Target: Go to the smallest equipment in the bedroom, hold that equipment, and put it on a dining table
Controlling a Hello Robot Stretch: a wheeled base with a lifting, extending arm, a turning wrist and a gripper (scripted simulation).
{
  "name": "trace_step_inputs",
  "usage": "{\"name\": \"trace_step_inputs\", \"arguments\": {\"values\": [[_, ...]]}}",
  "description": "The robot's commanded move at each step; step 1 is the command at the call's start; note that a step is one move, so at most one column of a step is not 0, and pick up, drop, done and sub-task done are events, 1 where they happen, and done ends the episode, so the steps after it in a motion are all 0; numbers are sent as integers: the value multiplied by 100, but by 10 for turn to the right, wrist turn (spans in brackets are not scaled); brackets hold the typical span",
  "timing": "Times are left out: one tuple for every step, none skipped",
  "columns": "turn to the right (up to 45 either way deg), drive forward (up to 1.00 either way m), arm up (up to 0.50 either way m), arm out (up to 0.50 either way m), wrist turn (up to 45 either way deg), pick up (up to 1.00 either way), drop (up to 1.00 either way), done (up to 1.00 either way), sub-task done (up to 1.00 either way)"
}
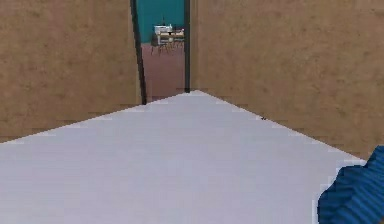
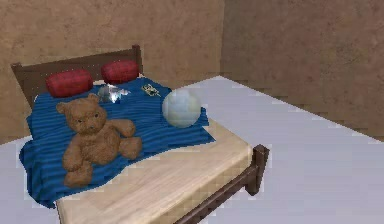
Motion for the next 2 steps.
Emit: {"name": "trace_step_inputs", "arguments": {"values": [[-30, 0, 0, 0, 0, 0, 0, 0, 0], [-450, 0, 0, 0, 0, 0, 0, 0, 0]]}}
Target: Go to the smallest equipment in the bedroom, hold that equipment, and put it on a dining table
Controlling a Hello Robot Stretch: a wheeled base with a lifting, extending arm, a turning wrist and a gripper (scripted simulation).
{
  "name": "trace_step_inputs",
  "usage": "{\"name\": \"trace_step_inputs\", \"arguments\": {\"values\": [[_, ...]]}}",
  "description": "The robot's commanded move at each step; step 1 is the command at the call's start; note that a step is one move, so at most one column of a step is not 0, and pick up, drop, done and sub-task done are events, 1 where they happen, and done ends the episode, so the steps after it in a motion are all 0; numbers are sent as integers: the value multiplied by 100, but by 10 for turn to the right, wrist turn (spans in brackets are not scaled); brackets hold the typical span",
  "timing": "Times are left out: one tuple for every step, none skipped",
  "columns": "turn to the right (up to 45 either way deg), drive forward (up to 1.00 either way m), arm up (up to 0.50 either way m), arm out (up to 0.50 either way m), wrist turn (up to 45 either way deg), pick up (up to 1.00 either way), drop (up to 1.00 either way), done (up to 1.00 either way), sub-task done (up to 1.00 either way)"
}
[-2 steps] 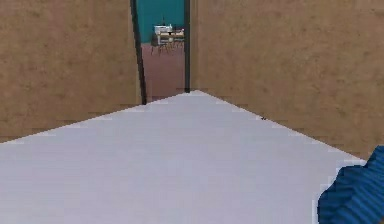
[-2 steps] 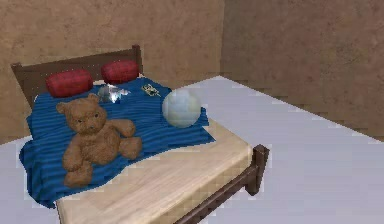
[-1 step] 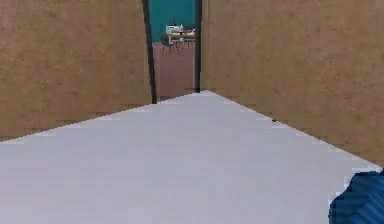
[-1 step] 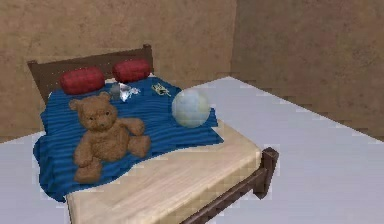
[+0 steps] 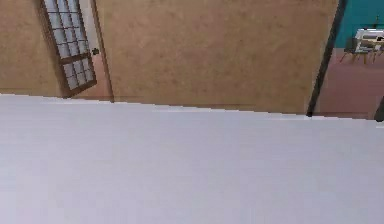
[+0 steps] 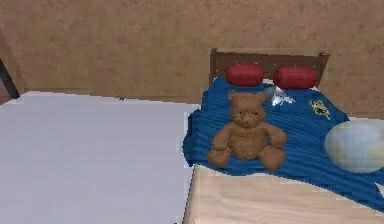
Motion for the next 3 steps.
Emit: {"name": "trace_step_inputs", "arguments": {"values": [[-450, 0, 0, 0, 0, 0, 0, 0, 0], [-330, 0, 0, 0, 0, 0, 0, 0, 0], [0, 15, 0, 0, 0, 0, 0, 0, 0]]}}
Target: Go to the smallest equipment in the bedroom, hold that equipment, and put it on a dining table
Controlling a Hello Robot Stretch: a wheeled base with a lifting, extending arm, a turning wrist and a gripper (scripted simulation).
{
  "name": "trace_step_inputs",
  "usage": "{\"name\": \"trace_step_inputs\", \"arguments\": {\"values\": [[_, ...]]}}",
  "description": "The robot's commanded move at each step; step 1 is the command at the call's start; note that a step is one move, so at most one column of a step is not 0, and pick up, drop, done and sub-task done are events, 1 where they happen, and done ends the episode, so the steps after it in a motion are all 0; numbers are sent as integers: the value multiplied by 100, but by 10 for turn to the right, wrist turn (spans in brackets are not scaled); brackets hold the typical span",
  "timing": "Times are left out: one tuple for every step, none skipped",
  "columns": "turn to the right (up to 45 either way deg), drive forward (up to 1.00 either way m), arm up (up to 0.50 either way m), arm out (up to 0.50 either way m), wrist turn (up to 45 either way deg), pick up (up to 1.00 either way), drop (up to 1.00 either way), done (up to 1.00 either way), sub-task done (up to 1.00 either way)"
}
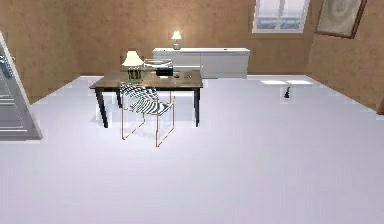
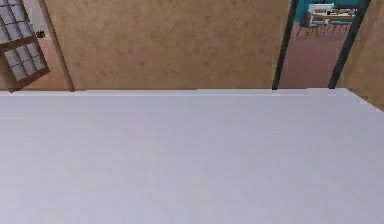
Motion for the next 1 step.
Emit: {"name": "trace_step_inputs", "arguments": {"values": [[450, 0, 0, 0, 0, 0, 0, 0, 0]]}}
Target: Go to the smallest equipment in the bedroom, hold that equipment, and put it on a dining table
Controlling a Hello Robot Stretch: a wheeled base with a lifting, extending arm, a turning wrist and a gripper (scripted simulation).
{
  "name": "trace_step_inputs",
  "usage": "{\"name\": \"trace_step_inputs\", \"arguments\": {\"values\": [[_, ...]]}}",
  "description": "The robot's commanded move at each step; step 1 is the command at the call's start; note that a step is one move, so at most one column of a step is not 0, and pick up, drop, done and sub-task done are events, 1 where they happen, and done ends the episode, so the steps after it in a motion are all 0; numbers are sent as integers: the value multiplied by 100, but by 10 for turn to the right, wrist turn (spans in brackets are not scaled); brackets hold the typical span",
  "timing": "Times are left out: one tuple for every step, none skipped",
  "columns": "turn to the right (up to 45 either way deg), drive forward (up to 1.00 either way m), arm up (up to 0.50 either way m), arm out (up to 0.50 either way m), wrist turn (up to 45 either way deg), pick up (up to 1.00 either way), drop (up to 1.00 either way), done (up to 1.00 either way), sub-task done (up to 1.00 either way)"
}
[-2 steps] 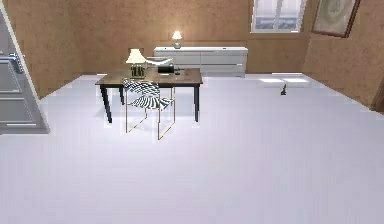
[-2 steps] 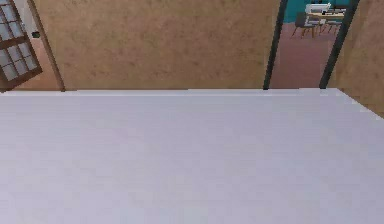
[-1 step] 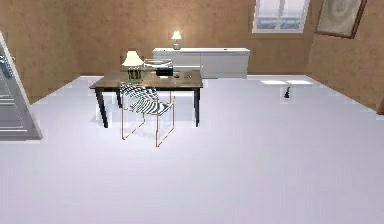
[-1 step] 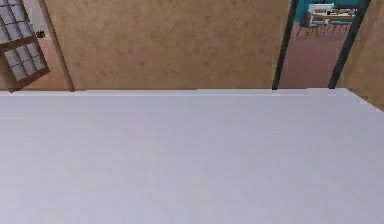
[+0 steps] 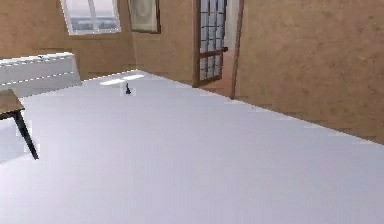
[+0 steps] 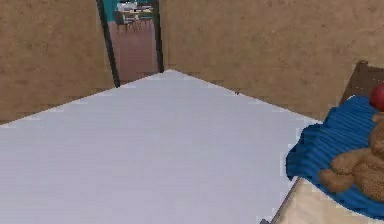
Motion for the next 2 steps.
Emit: {"name": "trace_step_inputs", "arguments": {"values": [[420, 0, 0, 0, 0, 0, 0, 0, 0], [0, 30, 0, 0, 0, 0, 0, 0, 0]]}}
